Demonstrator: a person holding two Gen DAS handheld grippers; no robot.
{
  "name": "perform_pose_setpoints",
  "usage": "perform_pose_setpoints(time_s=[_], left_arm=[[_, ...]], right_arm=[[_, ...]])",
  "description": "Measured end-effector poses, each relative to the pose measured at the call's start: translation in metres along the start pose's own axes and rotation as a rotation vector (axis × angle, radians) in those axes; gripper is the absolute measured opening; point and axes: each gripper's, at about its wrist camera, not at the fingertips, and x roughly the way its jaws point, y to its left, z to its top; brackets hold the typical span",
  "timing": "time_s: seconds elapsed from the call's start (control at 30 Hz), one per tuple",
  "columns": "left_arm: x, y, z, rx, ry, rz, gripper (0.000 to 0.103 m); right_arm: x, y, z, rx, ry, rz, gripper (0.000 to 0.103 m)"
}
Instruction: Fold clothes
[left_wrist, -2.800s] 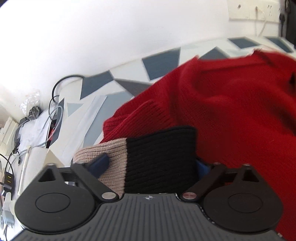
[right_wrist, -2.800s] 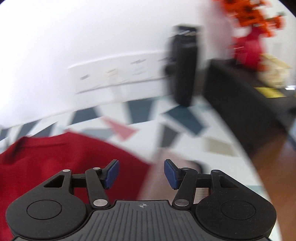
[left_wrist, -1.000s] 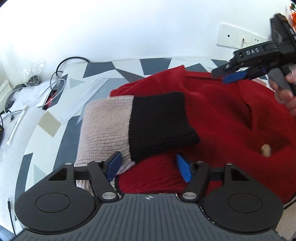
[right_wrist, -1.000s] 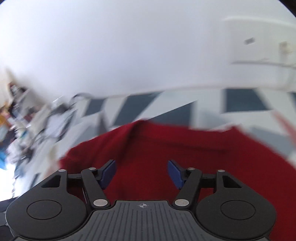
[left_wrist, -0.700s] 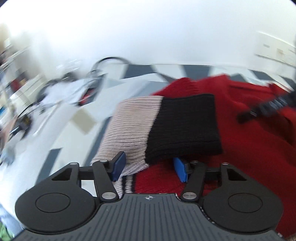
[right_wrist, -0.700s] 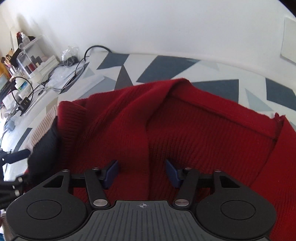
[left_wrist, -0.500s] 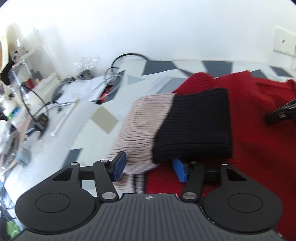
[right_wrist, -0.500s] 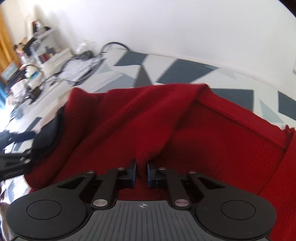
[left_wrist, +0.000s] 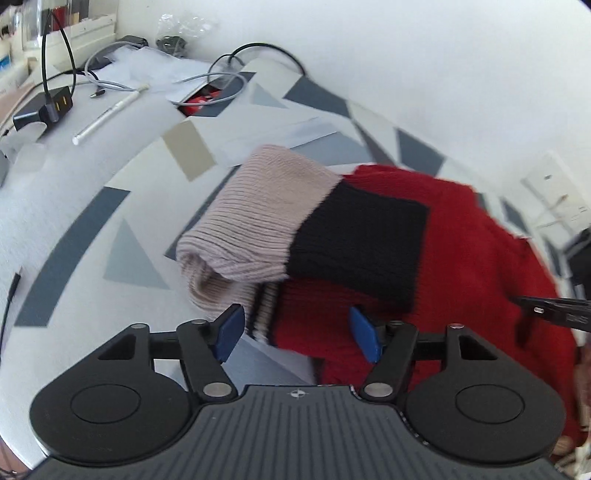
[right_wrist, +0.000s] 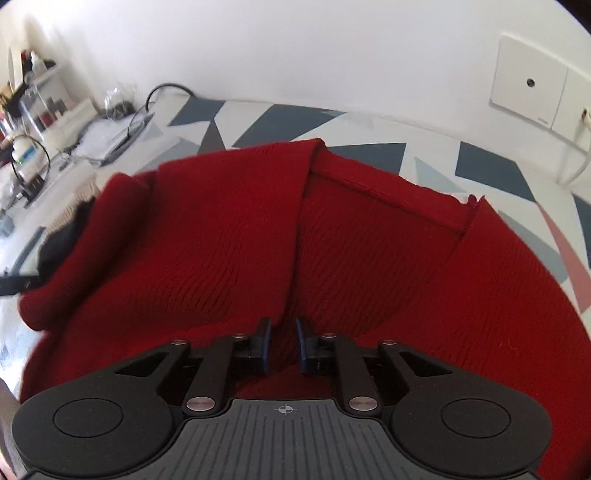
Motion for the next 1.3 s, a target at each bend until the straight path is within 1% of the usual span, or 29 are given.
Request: perform_pose_setpoints(time_s=[0.03,0.07,0.1,0.13,0.17,0.2,0.23,0.27,0.33,0.37,0.4,0.43,0.47,0.5,0.53,0.57,0.6,0.63,0.73,0.83,0.9,1.07,1.1,1.13,1.17,1.2,1.23,1.27,1.3], left_arm=[[-0.007,-0.001,-0.002,-0.01,-0.001,-0.03,0.069],[-0.015,-0.002,-0.004,-0.02,-0.002,-0.059,0.072],[-0.015,-0.003,-0.006,-0.028,0.02,-0.093,0.074],[-0.015,-0.005,-0.008,-0.036,0.043,-0.127,0.079],[-0.014,-0.007,-0.009,-0.045,0.066,-0.161,0.082],[-0.01,-0.011,-0.012,-0.041,0.086,-0.178,0.082],[-0.005,-0.016,-0.015,-0.024,0.1,-0.187,0.082],[0.0,-0.022,-0.017,-0.006,0.106,-0.177,0.082],[0.011,-0.031,-0.018,0.011,0.096,-0.148,0.082],[0.017,-0.036,-0.017,0.014,0.087,-0.133,0.081],[0.023,-0.04,-0.016,0.023,0.068,-0.097,0.078],[0.028,-0.044,-0.014,0.033,0.049,-0.059,0.059],[0.033,-0.047,-0.012,0.041,0.038,-0.028,0.044],[0.037,-0.047,-0.01,0.036,0.024,-0.017,0.041],[0.038,-0.046,-0.009,0.029,0.002,-0.009,0.032],[0.037,-0.044,-0.007,0.029,-0.019,0.008,0.03],[0.037,-0.039,-0.004,0.021,-0.041,0.03,0.027],[0.036,-0.034,-0.001,0.012,-0.063,0.051,0.025],[0.041,-0.016,0.014,-0.04,-0.075,0.052,0.023],[0.047,-0.002,0.03,-0.075,-0.089,0.063,0.021],[0.051,0.003,0.042,-0.072,-0.1,0.087,0.011],[0.062,0.014,0.072,-0.067,-0.129,0.146,0.012],[0.06,0.013,0.072,-0.041,-0.126,0.149,0.013],[0.058,0.011,0.071,-0.015,-0.123,0.152,0.015],[0.054,0.01,0.068,-0.007,-0.122,0.142,0.02],[0.049,0.008,0.066,0.0,-0.12,0.132,0.023],[0.044,0.006,0.063,0.007,-0.119,0.122,0.028],[0.039,0.004,0.061,0.015,-0.118,0.112,0.037],[0.033,0.002,0.058,0.012,-0.123,0.095,0.043]], right_arm=[[-0.002,-0.002,0.003,0.018,-0.012,0.005,0.025],[-0.003,-0.005,0.006,0.037,-0.025,0.011,0.026],[-0.005,-0.008,0.009,0.058,-0.038,0.019,0.03],[-0.006,-0.011,0.012,0.089,-0.053,0.037,0.034],[-0.007,-0.015,0.016,0.122,-0.067,0.054,0.036],[-0.005,-0.02,0.022,0.164,-0.078,0.064,0.037],[-0.001,-0.023,0.03,0.203,-0.089,0.073,0.038],[0.004,-0.025,0.037,0.235,-0.1,0.076,0.039],[0.02,-0.024,0.054,0.231,-0.129,0.039,0.047],[0.03,-0.019,0.062,0.201,-0.139,-0.007,0.048],[0.038,-0.013,0.069,0.169,-0.148,-0.045,0.05],[0.046,-0.008,0.074,0.148,-0.155,-0.065,0.051],[0.054,-0.002,0.078,0.13,-0.159,-0.081,0.051],[0.063,0.002,0.082,0.118,-0.153,-0.084,0.051],[0.071,0.006,0.086,0.107,-0.147,-0.087,0.05],[0.079,0.01,0.089,0.092,-0.138,-0.094,0.048],[0.087,0.015,0.092,0.066,-0.122,-0.115,0.039],[0.093,0.02,0.094,0.04,-0.11,-0.134,0.017],[0.103,0.03,0.098,-0.031,-0.119,-0.164,0.009],[0.112,0.038,0.108,-0.072,-0.124,-0.185,0.007],[0.119,0.041,0.118,-0.077,-0.13,-0.195,0.007],[0.137,0.043,0.147,-0.07,-0.156,-0.234,0.007],[0.137,0.043,0.149,-0.061,-0.153,-0.235,0.007],[0.137,0.044,0.151,-0.052,-0.15,-0.236,0.01],[0.136,0.043,0.152,-0.042,-0.148,-0.233,0.011],[0.129,0.04,0.151,-0.03,-0.153,-0.21,0.016],[0.12,0.037,0.148,-0.018,-0.167,-0.186,0.028],[0.104,0.033,0.142,-0.006,-0.21,-0.157,0.033],[0.086,0.029,0.136,0.001,-0.253,-0.131,0.045]])
